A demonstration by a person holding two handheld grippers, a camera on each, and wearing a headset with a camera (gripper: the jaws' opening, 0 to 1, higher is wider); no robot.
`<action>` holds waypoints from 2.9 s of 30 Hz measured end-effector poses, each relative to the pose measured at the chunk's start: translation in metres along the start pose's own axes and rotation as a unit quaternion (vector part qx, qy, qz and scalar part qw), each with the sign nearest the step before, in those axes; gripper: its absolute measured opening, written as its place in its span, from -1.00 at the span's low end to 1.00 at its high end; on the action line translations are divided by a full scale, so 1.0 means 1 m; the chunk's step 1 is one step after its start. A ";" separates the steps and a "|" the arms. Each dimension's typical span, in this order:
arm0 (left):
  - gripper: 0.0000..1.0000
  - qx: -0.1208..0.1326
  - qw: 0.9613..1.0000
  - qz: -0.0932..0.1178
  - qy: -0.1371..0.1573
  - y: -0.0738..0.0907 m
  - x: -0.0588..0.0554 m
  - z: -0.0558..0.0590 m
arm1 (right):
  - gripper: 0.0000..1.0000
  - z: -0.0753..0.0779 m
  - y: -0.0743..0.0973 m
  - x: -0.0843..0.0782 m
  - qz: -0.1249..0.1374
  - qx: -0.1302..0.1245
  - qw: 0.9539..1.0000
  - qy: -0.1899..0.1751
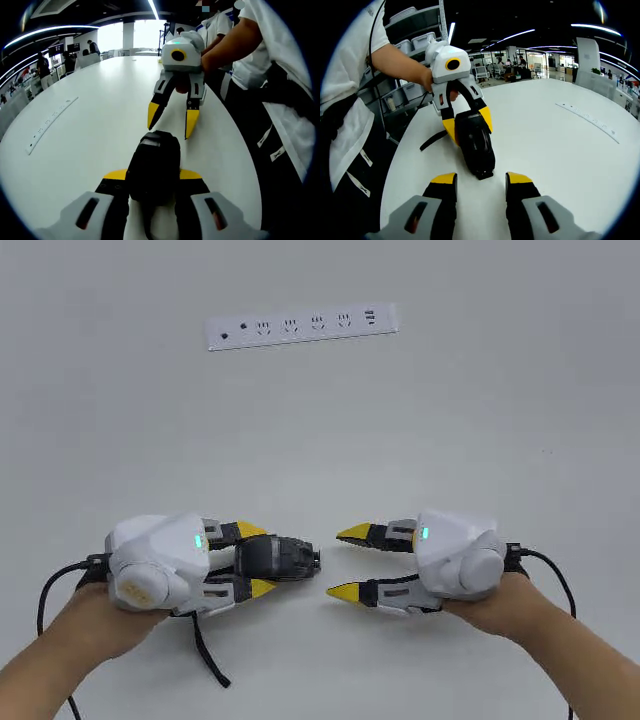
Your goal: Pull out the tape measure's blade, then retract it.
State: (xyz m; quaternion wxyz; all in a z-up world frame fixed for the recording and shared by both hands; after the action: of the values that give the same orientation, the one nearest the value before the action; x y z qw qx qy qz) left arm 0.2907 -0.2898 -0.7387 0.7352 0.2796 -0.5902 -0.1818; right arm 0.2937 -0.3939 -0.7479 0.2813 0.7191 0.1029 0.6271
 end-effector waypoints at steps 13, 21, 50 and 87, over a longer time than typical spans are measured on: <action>-0.37 0.003 1.000 -0.006 -0.002 -0.001 0.000 0.000 | -0.37 -0.004 -0.014 -0.003 -0.003 0.025 0.999 0.042; -0.37 0.003 1.000 -0.008 -0.003 -0.001 0.000 0.000 | -0.47 -0.003 -0.019 -0.006 -0.002 0.030 0.998 0.055; -0.37 0.002 1.000 -0.010 -0.003 0.000 0.000 0.001 | -0.71 0.001 -0.029 -0.012 0.008 0.034 0.996 0.084; -0.41 -0.004 1.000 -0.022 -0.020 -0.005 -0.003 -0.001 | -0.82 0.001 -0.026 -0.014 0.014 0.053 0.996 0.071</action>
State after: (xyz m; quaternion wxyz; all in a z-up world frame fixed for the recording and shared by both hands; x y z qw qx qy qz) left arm 0.2909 -0.2917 -0.7439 0.7205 0.2858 -0.5973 -0.2060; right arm 0.2974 -0.3797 -0.7734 0.2260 0.6883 0.1461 0.6737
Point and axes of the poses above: the centre of the closed fingertips' face, and the gripper's own axes: y roughly backward along the fingers, z roughly to its right, x roughly out of its top, the point moved 3 cm from there along y, roughly backward along the fingers, and after that the axes turned 10 degrees about -x, right-handed, at the moved point
